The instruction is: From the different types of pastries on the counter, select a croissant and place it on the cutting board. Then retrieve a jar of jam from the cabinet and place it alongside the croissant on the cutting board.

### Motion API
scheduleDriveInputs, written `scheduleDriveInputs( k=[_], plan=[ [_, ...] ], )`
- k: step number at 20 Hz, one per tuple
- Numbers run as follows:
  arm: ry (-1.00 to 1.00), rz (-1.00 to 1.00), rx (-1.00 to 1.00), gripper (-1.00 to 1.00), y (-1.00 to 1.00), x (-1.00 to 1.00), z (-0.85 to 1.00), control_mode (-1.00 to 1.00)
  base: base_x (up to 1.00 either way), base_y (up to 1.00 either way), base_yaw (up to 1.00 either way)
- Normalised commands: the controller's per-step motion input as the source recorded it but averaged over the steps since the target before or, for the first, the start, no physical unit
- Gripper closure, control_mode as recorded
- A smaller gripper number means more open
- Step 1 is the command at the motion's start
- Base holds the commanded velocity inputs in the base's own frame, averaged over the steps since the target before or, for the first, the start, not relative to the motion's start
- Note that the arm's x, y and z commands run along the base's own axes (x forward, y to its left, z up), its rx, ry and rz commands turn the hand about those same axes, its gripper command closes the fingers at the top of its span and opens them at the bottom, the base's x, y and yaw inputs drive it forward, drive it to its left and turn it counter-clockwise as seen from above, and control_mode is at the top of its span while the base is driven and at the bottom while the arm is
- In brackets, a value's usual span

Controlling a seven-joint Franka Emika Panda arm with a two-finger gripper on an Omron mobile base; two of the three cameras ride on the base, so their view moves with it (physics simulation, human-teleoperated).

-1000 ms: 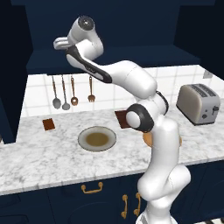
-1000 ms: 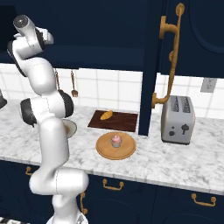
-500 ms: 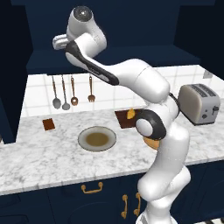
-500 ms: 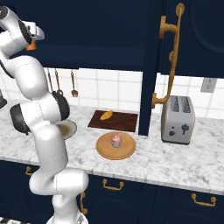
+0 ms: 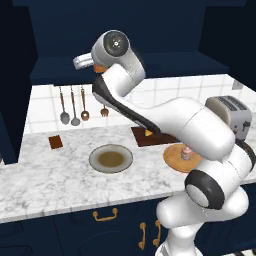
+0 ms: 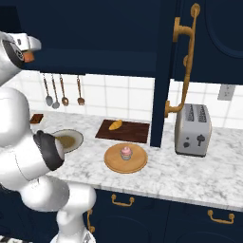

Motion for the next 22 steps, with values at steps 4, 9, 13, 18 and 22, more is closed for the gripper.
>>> scheduleDriveInputs(
  k=[4,9,13,18,22],
  plan=[
    [-0.38,0.07,0.25,1.00,-0.85,-1.00,-0.37,-1.00,0.00,0.00,0.00],
    [-0.37,0.02,0.24,1.00,-0.77,-1.00,-0.22,-1.00,0.00,0.00,0.00],
    [-0.24,0.00,0.13,1.00,-0.65,-1.00,-0.17,-1.00,0.00,0.00,0.00],
    [-0.01,0.00,-0.02,1.00,-0.22,-0.23,-0.08,-1.00,0.00,0.00,0.00],
    [0.59,0.00,-0.42,1.00,-0.24,-0.39,-1.00,-1.00,0.00,0.00,0.00]
  ],
)
